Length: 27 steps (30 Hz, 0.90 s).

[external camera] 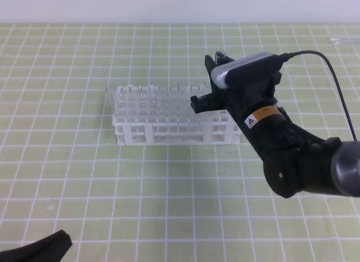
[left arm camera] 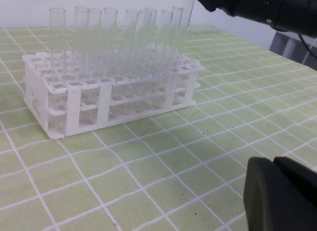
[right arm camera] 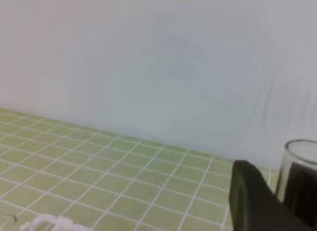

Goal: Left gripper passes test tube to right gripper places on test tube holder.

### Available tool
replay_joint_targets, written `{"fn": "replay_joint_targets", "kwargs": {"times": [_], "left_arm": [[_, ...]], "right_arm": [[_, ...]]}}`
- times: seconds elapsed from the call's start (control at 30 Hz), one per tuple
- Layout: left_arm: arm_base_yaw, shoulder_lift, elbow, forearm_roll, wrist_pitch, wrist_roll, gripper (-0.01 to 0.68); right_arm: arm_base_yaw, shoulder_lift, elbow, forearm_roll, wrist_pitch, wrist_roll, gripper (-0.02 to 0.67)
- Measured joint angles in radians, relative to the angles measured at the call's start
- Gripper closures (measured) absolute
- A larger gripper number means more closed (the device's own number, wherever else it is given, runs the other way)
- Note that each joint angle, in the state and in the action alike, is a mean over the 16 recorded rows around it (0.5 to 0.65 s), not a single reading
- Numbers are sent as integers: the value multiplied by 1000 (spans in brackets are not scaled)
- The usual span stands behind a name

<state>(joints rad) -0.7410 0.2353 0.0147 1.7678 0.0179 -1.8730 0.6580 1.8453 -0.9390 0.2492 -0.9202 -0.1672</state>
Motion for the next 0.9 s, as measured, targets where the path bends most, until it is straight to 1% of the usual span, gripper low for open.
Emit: {"fn": "replay_joint_targets", "kwargs": {"times": [0.9], "left_arm": [[0,0,0,0,2,0,675]], "right_arm": [[-8,28,0,-2,17,-6,560]]}}
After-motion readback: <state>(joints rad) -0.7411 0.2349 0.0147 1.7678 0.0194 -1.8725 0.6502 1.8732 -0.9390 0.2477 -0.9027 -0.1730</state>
